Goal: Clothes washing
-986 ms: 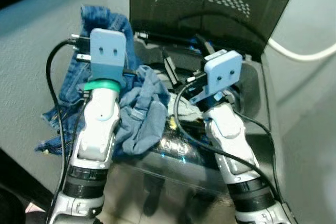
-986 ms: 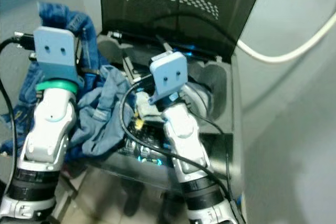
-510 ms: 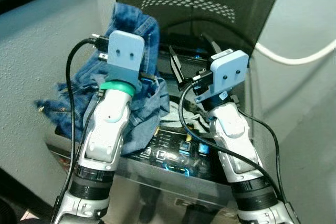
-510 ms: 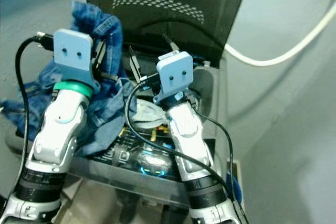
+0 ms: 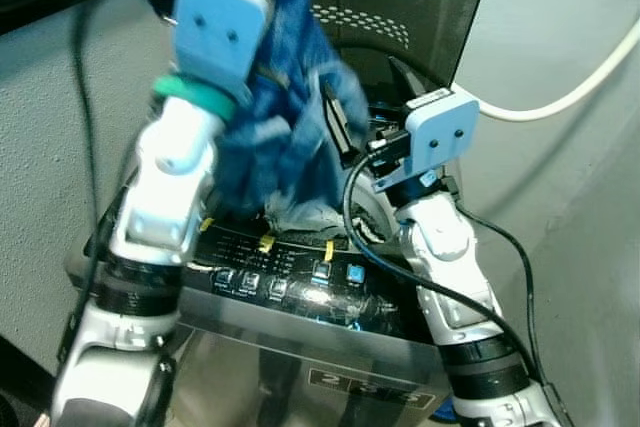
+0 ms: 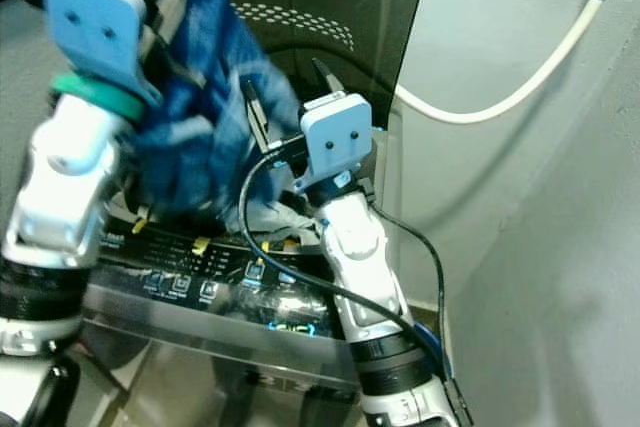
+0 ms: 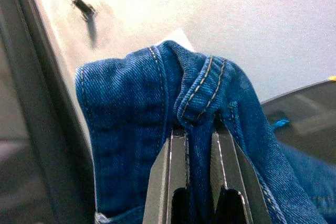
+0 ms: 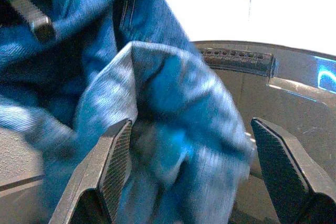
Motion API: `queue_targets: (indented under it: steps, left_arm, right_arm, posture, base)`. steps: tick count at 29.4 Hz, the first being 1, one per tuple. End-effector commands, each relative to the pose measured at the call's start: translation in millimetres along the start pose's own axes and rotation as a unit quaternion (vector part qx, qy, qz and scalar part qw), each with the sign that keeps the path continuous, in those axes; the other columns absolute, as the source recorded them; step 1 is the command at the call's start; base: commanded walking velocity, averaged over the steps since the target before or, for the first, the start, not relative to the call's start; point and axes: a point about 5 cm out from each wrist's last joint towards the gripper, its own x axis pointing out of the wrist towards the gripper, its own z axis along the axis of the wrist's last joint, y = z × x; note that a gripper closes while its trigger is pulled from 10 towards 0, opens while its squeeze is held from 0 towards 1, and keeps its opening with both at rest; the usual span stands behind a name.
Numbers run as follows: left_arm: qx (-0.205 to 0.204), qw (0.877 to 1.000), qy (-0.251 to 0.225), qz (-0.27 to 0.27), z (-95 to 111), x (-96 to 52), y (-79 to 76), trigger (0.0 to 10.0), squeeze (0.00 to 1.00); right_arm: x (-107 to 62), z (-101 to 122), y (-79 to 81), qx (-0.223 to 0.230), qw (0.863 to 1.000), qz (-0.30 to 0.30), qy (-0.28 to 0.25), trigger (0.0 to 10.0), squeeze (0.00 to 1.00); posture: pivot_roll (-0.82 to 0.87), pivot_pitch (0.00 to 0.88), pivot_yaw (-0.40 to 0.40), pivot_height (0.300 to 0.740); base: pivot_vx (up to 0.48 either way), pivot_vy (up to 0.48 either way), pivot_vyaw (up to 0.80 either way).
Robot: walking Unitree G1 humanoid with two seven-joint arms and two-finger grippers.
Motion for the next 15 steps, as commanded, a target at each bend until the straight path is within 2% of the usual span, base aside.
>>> queue_targets:
  steps: [1,2,3,4,5,6,7,8,9,10,11,13,15]
  left_arm:
    - [0.007,1.000,-0.009,0.008,2.2,5.6,6.4,10.0,0.00]
    - [0.007,1.000,-0.009,0.008,2.2,5.6,6.4,10.0,0.00]
    - [-0.064,0.996,0.055,0.001,-10.3,3.2,3.1,10.0,0.00]
    - [-0.064,0.996,0.055,0.001,-10.3,3.2,3.1,10.0,0.00]
    - [-0.147,0.983,0.112,-0.019,-19.5,-5.7,-9.0,10.0,0.00]
    - [-0.147,0.983,0.112,-0.019,-19.5,-5.7,-9.0,10.0,0.00]
    - [-0.209,0.965,0.151,-0.045,-21.8,-20.0,-26.8,10.0,0.00]
    - [-0.209,0.965,0.151,-0.045,-21.8,-20.0,-26.8,10.0,0.00]
    - [-0.247,0.951,0.173,-0.065,-19.8,-33.3,-41.2,10.0,0.00]
    - [-0.268,0.942,0.187,-0.070,-16.4,-44.6,-50.9,10.0,1.00]
    - [-0.268,0.942,0.187,-0.070,-16.4,-44.6,-50.9,10.0,1.00]
    - [-0.284,0.935,0.203,-0.071,-15.7,-56.9,-61.2,10.0,1.00]
    - [-0.289,0.931,0.212,-0.067,-17.6,-60.5,-63.1,10.0,1.00]
  right_arm:
    - [3.0,5.3,-0.5,0.001,1.000,-0.002,-0.013,10.0,0.00]
    - [3.0,5.3,-0.5,0.001,1.000,-0.002,-0.013,10.0,0.00]
    - [2.7,5.6,-0.5,0.001,1.000,-0.002,-0.014,10.0,0.00]
    - [2.7,5.6,-0.5,0.001,1.000,-0.002,-0.014,10.0,0.00]
    - [2.2,6.1,-0.6,0.001,1.000,-0.002,-0.014,10.0,0.00]
    - [2.2,6.1,-0.6,0.001,1.000,-0.002,-0.014,10.0,0.00]
    - [1.3,6.0,-0.8,0.000,1.000,-0.003,-0.012,10.0,0.00]
    - [1.3,6.0,-0.8,0.000,1.000,-0.003,-0.012,10.0,0.00]
    - [0.1,5.5,-0.9,-0.001,1.000,-0.004,-0.010,10.0,0.00]
    - [-1.2,4.6,-0.6,-0.002,1.000,-0.004,-0.007,10.0,0.00]
    - [-1.2,4.6,-0.6,-0.002,1.000,-0.004,-0.007,10.0,0.00]
    - [-2.2,3.1,0.5,0.000,1.000,-0.002,-0.004,10.0,0.00]
    - [-1.9,2.7,1.5,0.003,1.000,-0.001,-0.004,10.0,0.00]
  posture:
    - [0.11,0.000,0.023,0.740]
    - [0.11,0.000,0.023,0.740]
    - [0.11,0.000,0.026,0.740]
    - [0.11,0.000,0.026,0.740]
    - [0.10,0.000,0.028,0.740]
    - [0.10,0.000,0.028,0.740]
    - [0.10,0.000,0.029,0.740]
    - [0.10,0.000,0.029,0.740]
    - [0.10,0.000,0.029,0.740]
    - [0.11,0.003,0.028,0.740]
    - [0.11,0.003,0.028,0.740]
    - [0.11,0.004,0.027,0.740]
    - [0.12,0.007,0.026,0.740]
  base:
    - [0.000,0.000,0.00]
    - [0.000,0.000,0.00]
    - [0.000,0.000,0.00]
    - [0.000,0.000,0.00]
    - [0.000,0.000,0.00]
    - [0.000,0.000,0.00]
    - [0.000,0.000,0.00]
    - [0.000,0.000,0.00]
    - [0.000,0.000,0.00]
    - [0.000,0.000,0.00]
    - [0.000,0.000,0.00]
    - [0.000,0.000,0.00]
    - [0.000,0.000,0.00]
